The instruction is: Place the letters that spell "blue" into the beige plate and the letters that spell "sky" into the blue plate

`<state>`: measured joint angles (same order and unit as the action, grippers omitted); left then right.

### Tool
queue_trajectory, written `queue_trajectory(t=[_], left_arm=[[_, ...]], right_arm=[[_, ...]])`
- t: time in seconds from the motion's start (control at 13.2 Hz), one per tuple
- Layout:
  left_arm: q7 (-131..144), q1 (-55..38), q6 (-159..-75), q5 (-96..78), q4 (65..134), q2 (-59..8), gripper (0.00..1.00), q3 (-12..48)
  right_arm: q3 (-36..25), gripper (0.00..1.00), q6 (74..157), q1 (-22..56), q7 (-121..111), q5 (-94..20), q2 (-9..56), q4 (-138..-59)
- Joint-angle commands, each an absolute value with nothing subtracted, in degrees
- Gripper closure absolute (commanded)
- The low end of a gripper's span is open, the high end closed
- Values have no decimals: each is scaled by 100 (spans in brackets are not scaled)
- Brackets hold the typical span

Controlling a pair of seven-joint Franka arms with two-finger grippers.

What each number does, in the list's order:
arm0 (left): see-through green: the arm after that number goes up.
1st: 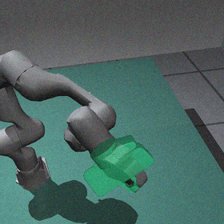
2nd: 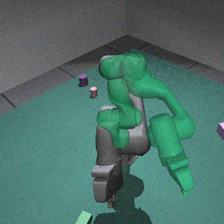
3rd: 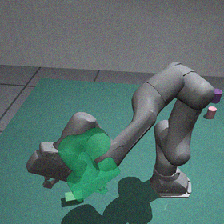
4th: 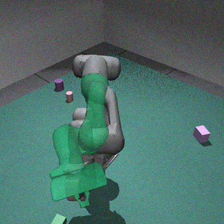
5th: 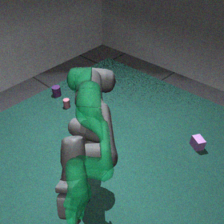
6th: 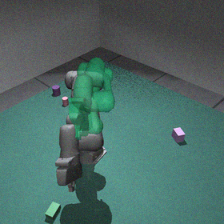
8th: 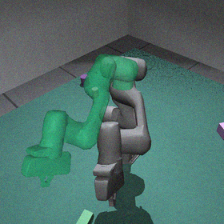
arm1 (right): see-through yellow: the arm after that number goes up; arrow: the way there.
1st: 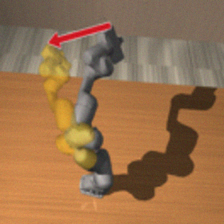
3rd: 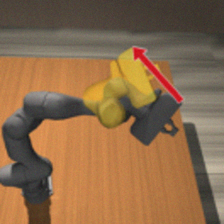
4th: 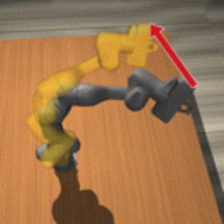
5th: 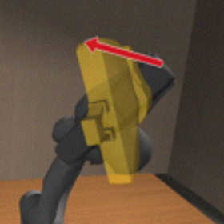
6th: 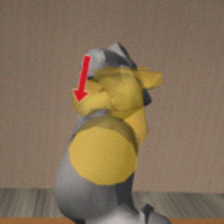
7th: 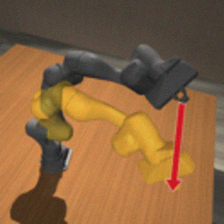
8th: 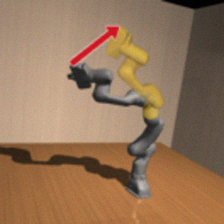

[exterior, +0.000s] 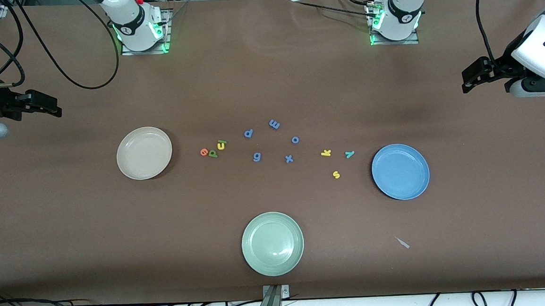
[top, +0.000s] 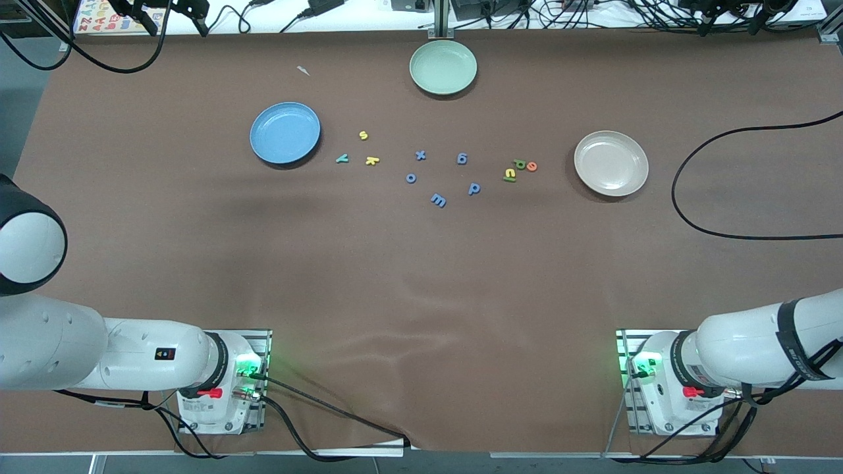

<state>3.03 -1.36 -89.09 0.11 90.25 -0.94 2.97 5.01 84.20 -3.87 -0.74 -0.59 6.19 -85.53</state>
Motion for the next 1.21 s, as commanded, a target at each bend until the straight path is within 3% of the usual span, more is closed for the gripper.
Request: queue_trajectory(t=[0.0, 0.38, 0.68, 1.14], left_arm=[[343, -97, -8886, 158, 9097, 26, 0, 343], [343, -97, -8886, 158, 9097, 26, 0, 343], [343, -97, -8886, 158, 9097, 26, 0, 343], [343, -97, -8886, 158, 9097, 26, 0, 343]], right_arm=[[527, 0, 8288, -378, -44, 9, 651, -8367], [492, 0, 8288, -404, -88, 87, 668, -8279], [729, 0, 8279, -299, -53, 816, 650, -8271], [818, 0, 8183, -308, -26, 782, 624, -8227]])
